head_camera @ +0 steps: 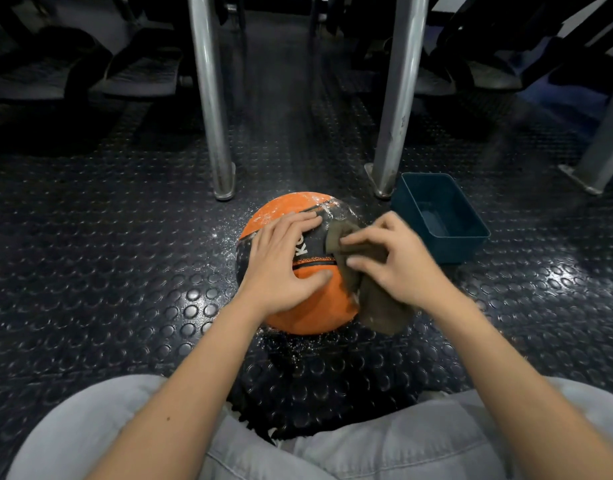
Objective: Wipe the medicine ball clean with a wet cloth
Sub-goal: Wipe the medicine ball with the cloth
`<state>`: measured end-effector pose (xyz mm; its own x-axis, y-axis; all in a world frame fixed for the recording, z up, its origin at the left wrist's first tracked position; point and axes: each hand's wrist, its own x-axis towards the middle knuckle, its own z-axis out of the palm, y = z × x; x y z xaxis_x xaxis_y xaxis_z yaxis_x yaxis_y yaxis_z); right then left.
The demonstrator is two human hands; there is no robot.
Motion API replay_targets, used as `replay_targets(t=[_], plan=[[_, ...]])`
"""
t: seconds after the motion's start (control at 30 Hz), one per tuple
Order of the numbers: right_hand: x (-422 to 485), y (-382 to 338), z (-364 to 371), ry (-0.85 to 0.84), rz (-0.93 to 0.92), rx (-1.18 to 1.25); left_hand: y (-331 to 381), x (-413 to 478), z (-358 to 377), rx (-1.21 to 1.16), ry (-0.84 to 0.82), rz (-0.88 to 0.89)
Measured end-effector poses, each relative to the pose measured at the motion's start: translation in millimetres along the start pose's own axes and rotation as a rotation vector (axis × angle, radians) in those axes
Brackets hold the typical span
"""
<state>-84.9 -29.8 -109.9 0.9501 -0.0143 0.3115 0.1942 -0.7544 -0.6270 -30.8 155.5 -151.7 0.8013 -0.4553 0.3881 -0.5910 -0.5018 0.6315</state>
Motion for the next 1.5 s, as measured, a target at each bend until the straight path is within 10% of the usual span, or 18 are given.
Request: replay_targets(t=[0.23,0.37,0.63,0.83,1.13,1.33,1.5], plan=[[-1.3,32.0,-19.3,-0.105,0.351,-0.396,-10.2,11.9,-4.0,-0.069,-0.074,0.039],[0.1,4.2,-4.7,0.141,0.099,-0.104,-19.9,18.8,-10.1,-0.098,-0.076,0.072],[-10.2,28.1,-5.4,-0.154,0.346,-0.361,-6.8,12.6,-7.8,0.057,0.02,0.022],[5.6,9.7,4.6,0.219,0.123,-0.091,0.6,10.6,-0.3,0.105,0.108,-0.097],[-2.7,31.4,13.1,0.06,0.313,-0.467,0.6,5.8,19.6,0.185,0.113,-0.078],[3.9,10.9,18.2,0.233,-0.049,-0.162,-1.4,5.9,22.8,0.249,0.051,-0.05],[-6.1,43.6,22.1,0.074,0.424,-0.265,-14.6,12.3,0.8,0.168,-0.04,-0.089]])
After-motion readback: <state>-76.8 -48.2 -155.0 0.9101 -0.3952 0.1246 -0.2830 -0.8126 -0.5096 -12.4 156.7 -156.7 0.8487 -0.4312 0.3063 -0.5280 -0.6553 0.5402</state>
